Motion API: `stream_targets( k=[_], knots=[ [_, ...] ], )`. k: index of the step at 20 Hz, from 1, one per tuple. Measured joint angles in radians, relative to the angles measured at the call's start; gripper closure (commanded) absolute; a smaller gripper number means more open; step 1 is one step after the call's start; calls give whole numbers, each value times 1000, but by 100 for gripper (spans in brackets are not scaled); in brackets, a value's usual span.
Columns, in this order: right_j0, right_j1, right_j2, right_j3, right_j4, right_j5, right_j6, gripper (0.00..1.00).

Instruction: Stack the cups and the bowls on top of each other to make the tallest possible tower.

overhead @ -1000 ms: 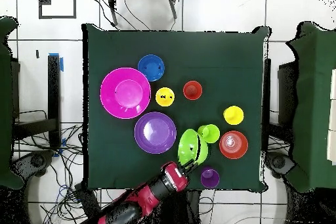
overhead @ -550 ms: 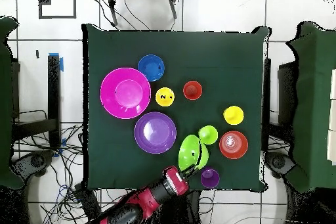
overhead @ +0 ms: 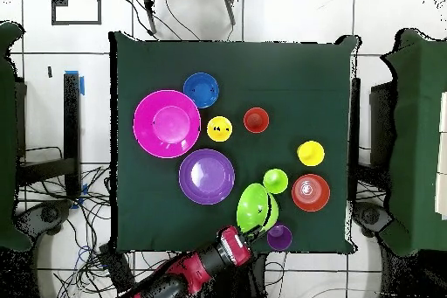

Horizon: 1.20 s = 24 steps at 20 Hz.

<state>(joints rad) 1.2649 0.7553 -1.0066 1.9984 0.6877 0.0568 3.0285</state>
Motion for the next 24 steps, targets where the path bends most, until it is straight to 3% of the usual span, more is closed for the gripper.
stream_targets(
  k=[12, 24],
  knots=[
    [58, 55, -1, 0, -6, 68, 0, 100],
    [105, 216, -42, -54, -4, 237, 0, 100]
  ],
)
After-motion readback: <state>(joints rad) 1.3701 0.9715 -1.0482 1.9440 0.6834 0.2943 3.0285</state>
